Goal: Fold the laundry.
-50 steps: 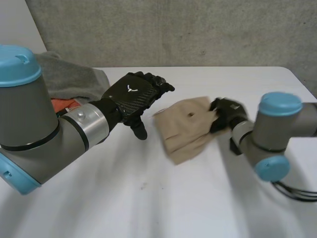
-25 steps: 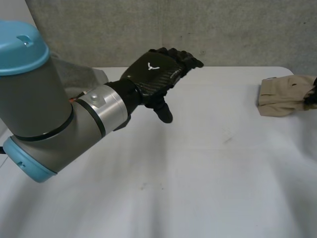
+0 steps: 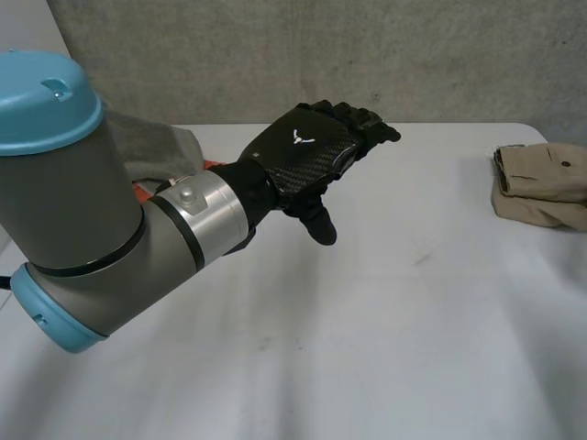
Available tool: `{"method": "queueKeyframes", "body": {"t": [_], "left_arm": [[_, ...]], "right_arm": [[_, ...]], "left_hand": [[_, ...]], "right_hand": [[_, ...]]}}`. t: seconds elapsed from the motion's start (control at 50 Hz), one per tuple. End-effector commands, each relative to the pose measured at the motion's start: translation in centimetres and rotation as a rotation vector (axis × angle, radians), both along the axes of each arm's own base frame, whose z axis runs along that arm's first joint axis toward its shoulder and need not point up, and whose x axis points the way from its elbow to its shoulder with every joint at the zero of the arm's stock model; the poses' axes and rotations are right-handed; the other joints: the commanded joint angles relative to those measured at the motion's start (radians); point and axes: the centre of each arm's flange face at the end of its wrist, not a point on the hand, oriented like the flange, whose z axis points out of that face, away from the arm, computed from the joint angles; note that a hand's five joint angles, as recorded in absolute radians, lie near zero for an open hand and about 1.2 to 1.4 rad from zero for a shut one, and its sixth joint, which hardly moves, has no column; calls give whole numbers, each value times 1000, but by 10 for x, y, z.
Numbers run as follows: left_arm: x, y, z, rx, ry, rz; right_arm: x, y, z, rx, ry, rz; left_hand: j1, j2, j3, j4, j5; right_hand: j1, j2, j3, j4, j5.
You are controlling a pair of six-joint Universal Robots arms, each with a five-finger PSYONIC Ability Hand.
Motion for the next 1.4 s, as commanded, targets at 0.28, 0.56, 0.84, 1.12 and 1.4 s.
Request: {"method": "queueKeyframes", "body": {"t": [0.28,0.56,0.84,1.12,1.4], "left_arm": [[96,-132,33,-256,73,602],[210,-311,-91,-537,-425,864],[224,-342,-128,-475,-366,825],[142,-211,26,-305,312,622],[17,-52,-41,81,242,172]], "right_arm": [[171,170,71,24,8,705],[199,272,39,377,-46,908],[187,289,19,476,-75,877],[169,279,44,412,-92,809],[158,273,55,378,-147,759]], "left_hand": [[13,-7,-17,-7,-20],[-1,-22,-32,-22,-35],[1211,1190,1180,1190,1177],[1211,1190,1180,1190,1177],[1211,1190,1180,1190,1177]], "right_hand": [[-36,-48,-40,-64,-72],[-36,-48,-40,-64,-72],[-36,-48,-40,-64,-72],[-36,-48,-40,-64,-72],[-36,-48,-40,-64,-72]]}}
